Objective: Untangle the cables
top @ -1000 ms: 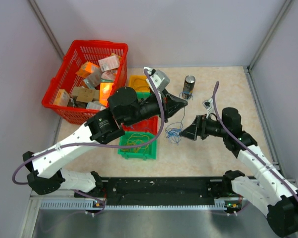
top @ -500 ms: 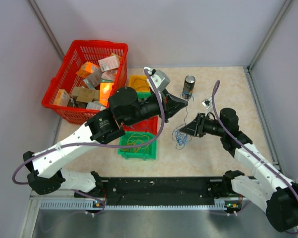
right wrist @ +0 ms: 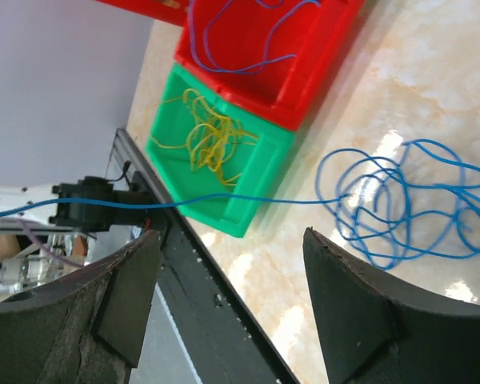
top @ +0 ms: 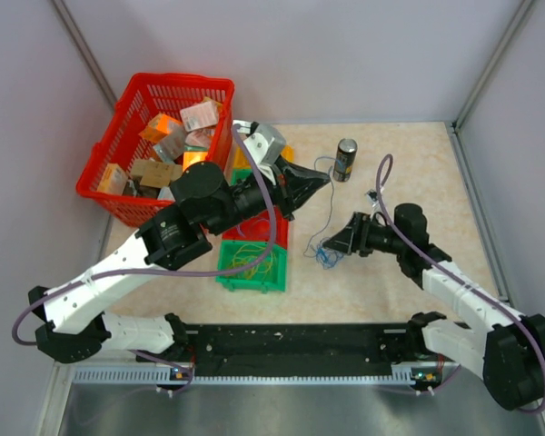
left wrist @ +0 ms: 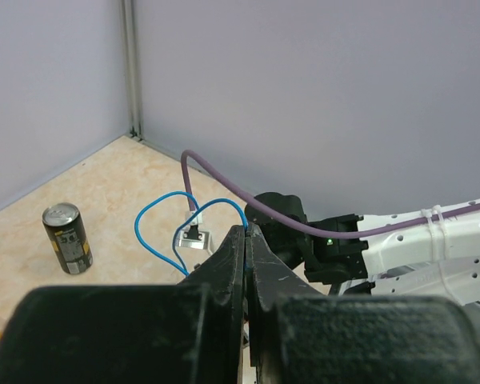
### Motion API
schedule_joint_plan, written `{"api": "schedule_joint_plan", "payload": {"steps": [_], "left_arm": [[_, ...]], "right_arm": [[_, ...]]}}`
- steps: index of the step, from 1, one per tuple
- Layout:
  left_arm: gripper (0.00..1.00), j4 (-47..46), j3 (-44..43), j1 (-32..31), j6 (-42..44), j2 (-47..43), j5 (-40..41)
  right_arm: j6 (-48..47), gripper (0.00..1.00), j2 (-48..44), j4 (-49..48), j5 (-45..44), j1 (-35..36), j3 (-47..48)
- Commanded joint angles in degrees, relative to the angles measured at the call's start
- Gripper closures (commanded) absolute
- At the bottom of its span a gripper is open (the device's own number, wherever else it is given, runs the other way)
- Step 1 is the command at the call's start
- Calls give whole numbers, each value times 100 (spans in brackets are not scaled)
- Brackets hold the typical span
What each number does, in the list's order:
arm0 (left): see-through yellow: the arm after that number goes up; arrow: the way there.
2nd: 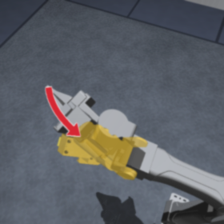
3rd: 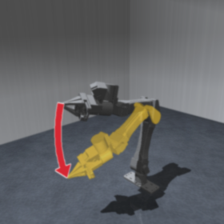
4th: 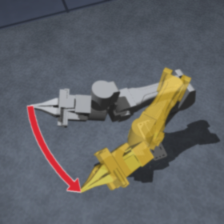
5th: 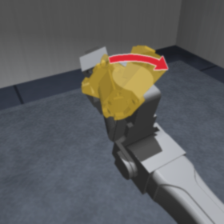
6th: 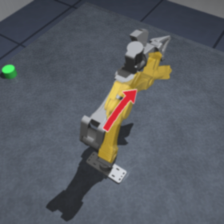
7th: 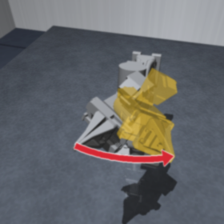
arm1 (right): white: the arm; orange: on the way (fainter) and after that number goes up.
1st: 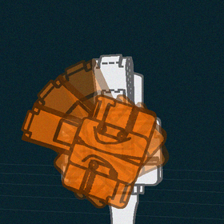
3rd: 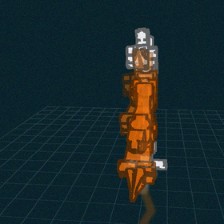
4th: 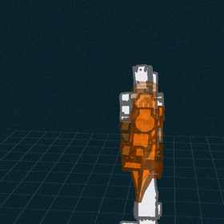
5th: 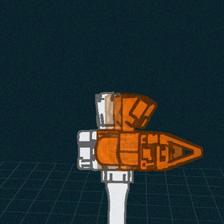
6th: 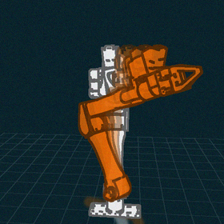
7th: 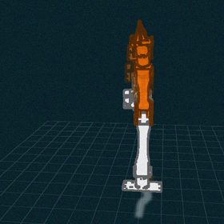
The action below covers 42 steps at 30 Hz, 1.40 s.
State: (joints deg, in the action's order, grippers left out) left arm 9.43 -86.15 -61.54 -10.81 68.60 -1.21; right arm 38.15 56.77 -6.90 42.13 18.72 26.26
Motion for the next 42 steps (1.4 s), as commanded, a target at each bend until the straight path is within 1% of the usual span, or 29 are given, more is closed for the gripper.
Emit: {"api": "schedule_joint_plan", "payload": {"steps": [1, 2, 3, 6, 7, 9, 12, 13, 15, 17, 19, 22, 23, 25, 27, 28, 29, 32, 36, 38, 42], "left_arm": [[100, -319, -42, 10, 61, -162, 260], [100, -328, -34, 10, 70, -232, 384], [100, -337, -7, 10, 79, -285, 507], [100, -363, -51, 10, 140, -426, 824], [100, -337, -147, 2, 175, -452, 824], [100, -319, -288, 10, 254, -487, 772], [100, -346, -429, 10, 290, -488, 763], [100, -311, -490, 10, 290, -479, 728], [100, -197, -639, 10, 316, -444, 623], [100, -100, -789, 10, 404, -479, 613], [100, -21, -894, 10, 509, -558, 675], [100, 76, -1035, 10, 711, -733, 797], [100, 94, -1088, 10, 764, -786, 833], [100, 164, -1158, 10, 861, -883, 921], [100, 208, -1141, 10, 914, -953, 1052], [100, 226, -1115, 10, 923, -980, 1131], [100, 261, -1062, 10, 914, -971, 1228], [100, 436, -939, 10, 879, -875, 1587], [100, 691, -685, 10, 958, -559, 2509], [100, 762, -526, 28, 1002, -392, 2923], [100, 779, -96, 203, 827, -137, 3223]], "right_arm": [[-176, 28, 307, 370, -913, 70, 265], [-237, 28, 404, 608, -1143, 62, 326], [-325, 28, 526, 680, -1163, 62, 371], [-405, 28, 826, 383, -620, 105, 371], [-414, 28, 879, 338, -653, 175, 388], [-449, 26, 1080, 478, -1047, 377, 520], [-528, 27, 1537, 681, -1530, 772, 810], [-485, 30, 1678, 890, -1793, 843, 837], [-222, 40, 1872, 743, -2050, 861, 706], [42, 49, 2109, 226, -2007, 861, 574], [175, 53, 2337, -30, -1928, 870, 503], [166, 55, 2654, -40, -1919, 861, 581], [166, 58, 2716, -23, -1945, 861, 617], [175, 69, 2778, 161, -2216, 853, 678], [219, 90, 2760, 660, -2821, 844, 801], [210, 98, 2717, 916, -3042, 818, 836], [210, 100, 2647, 1110, -3235, 757, 837], [298, 100, 2348, 1471, -3518, 362, 653], [237, 100, 1830, 1612, -3264, -254, 301], [149, 100, 1470, 1770, -3246, -360, 231], [87, 100, 811, 2016, -3202, -369, 186]]}}
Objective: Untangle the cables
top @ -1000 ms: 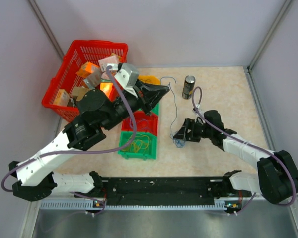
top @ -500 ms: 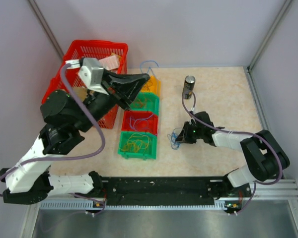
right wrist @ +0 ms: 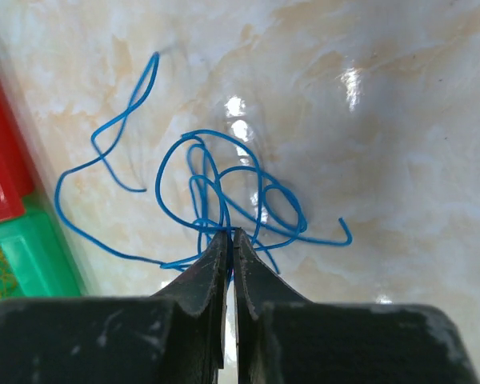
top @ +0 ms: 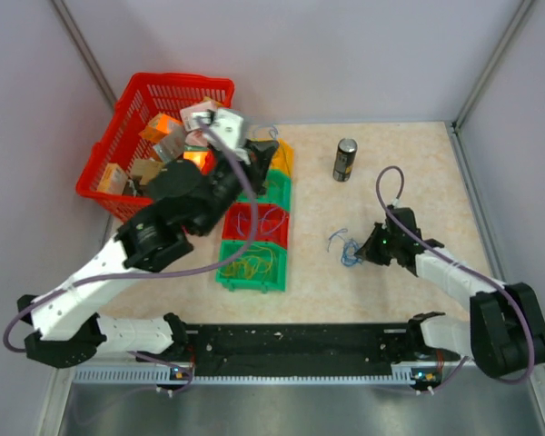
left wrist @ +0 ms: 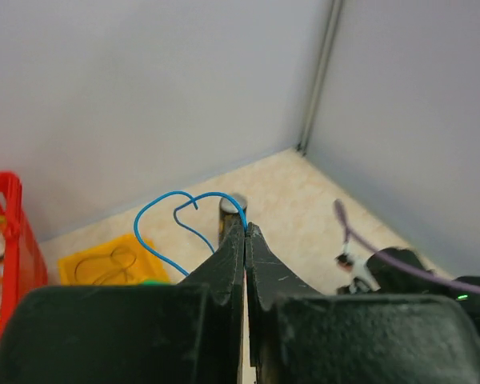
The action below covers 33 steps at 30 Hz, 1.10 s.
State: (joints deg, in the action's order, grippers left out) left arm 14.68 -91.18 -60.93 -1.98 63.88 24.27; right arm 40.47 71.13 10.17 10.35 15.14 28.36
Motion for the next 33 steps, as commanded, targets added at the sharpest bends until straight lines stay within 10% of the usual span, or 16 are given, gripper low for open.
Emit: {"api": "schedule_joint_plan", "payload": {"steps": [1, 20, 33], "left_arm": [[100, 255, 521, 195, -161, 388, 771], [100, 1396, 2438, 1100, -1972, 837, 1871], [100, 1916, 2984, 1100, -2966, 1090, 887]], "right_arm": [[-144, 100, -740, 345, -7, -19, -23], [-311, 100, -1049, 565, 108, -19, 117], [-434, 100, -882, 547, 195, -19, 249]]}}
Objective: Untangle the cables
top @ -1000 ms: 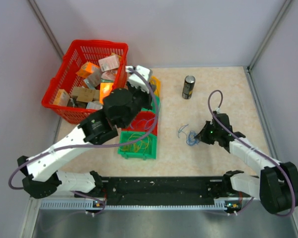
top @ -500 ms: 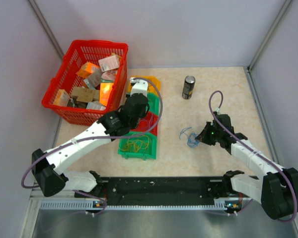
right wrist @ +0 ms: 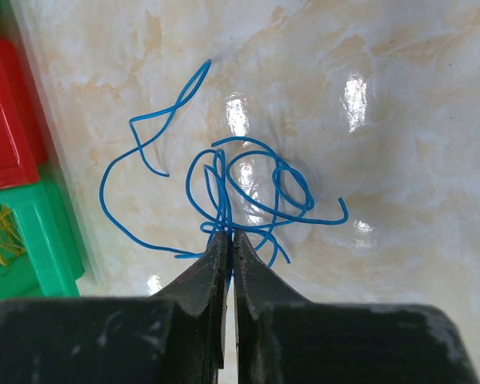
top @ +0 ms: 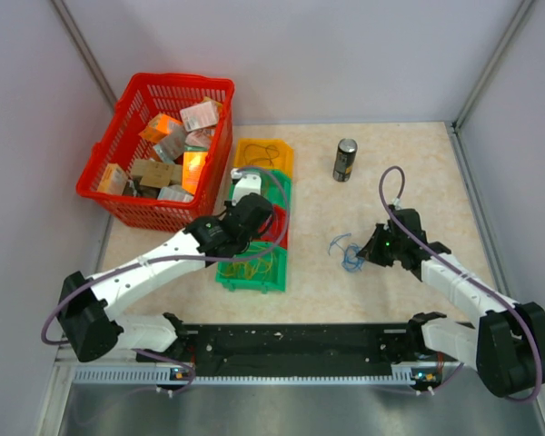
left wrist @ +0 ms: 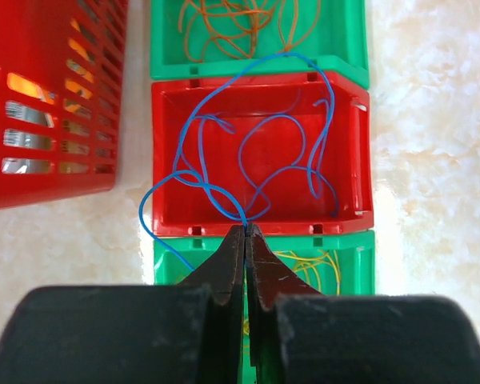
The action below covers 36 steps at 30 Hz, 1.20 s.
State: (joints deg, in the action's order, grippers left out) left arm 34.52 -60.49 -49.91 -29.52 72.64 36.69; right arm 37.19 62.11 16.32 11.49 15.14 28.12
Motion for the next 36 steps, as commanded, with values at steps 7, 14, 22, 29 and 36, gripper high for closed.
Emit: {"api": "schedule_joint_plan", "payload": {"steps": [7, 14, 22, 29, 36], "left_arm": [[100, 398, -315, -1, -704, 954, -759], [100, -15, -129, 121, -749, 1129, -1066], [100, -508, -525, 693, -467, 2025, -1656], [99, -728, -762, 886, -265, 2236, -1612], [59, -772, -815, 992, -37, 2053, -1866]], "right_arm": [[-124, 100, -111, -32, 64, -19, 194], [-124, 100, -85, -67, 108, -19, 124], [-168, 100, -76, -67, 231, -11, 229], [-151, 100, -155, -85, 275, -19, 45], [-238, 100, -6, -120, 337, -19, 80]]}}
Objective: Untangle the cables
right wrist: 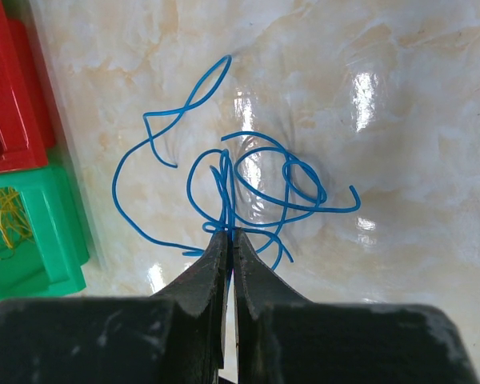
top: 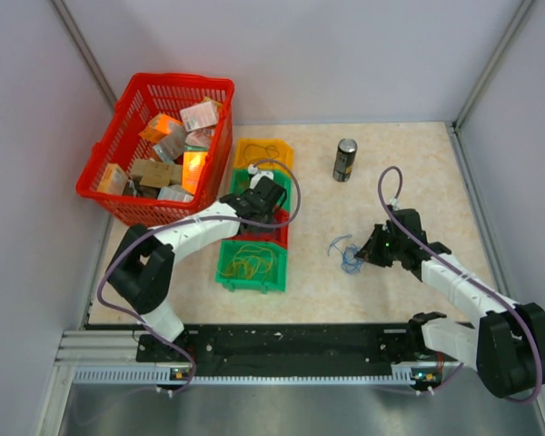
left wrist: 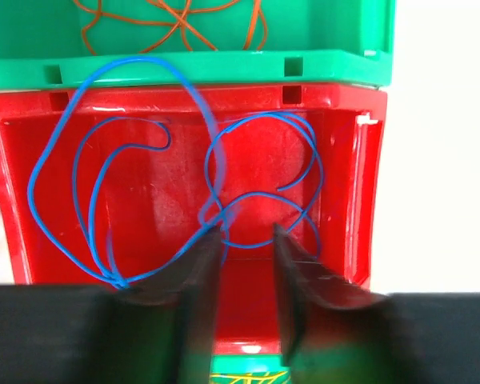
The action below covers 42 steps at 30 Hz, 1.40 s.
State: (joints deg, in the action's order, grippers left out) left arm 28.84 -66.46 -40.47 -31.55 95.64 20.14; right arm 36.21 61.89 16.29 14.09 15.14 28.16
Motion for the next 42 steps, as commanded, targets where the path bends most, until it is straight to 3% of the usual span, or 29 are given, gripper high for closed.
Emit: {"api": "schedule_joint_plan", "payload": {"steps": [1, 7, 11, 13, 17, 19, 21, 25, 33, 35, 37, 42], "left_arm": [[49, -221, -175, 39, 167, -404, -352], [2, -352, -8, 30, 237, -1291, -1371], [2, -1238, 361, -5, 518, -1688, -2635], [8, -1652, 458, -84, 484, -1610, -3198], [37, -2180, 476, -522, 325, -1040, -3815], [42, -2225, 336, -838, 334, -732, -3825], [39, -2216, 125, -1103, 247, -416, -3842], [24, -2067, -183, -1227, 97, 7, -3703], [20, -1890, -403, -1253, 123, 315, -3482], [24, -1839, -464, -1253, 184, 455, -3386], [36, -1777, -517, -1253, 211, 561, -3341], [54, -1821, -465, -1279, 202, 518, -3517]], "right_arm": [[-166, 100, 42, -135, 94, -19, 75], [-483, 100, 411, -425, 893, -2, 154], [-632, 100, 552, -600, 1403, 7, 216], [-650, 100, 526, -697, 1623, 51, 234], [-510, 100, 333, -952, 2159, 68, 181], [-413, 100, 175, -997, 2239, 77, 155], [-360, 100, 8, -988, 2274, 69, 137], [-333, 100, -247, -944, 2300, 86, 110], [-316, 100, -370, -891, 2300, 103, 49], [-298, 100, -362, -891, 2309, 95, 49], [-290, 100, -388, -874, 2309, 104, 75], [-272, 100, -485, -795, 2204, 104, 40]]}}
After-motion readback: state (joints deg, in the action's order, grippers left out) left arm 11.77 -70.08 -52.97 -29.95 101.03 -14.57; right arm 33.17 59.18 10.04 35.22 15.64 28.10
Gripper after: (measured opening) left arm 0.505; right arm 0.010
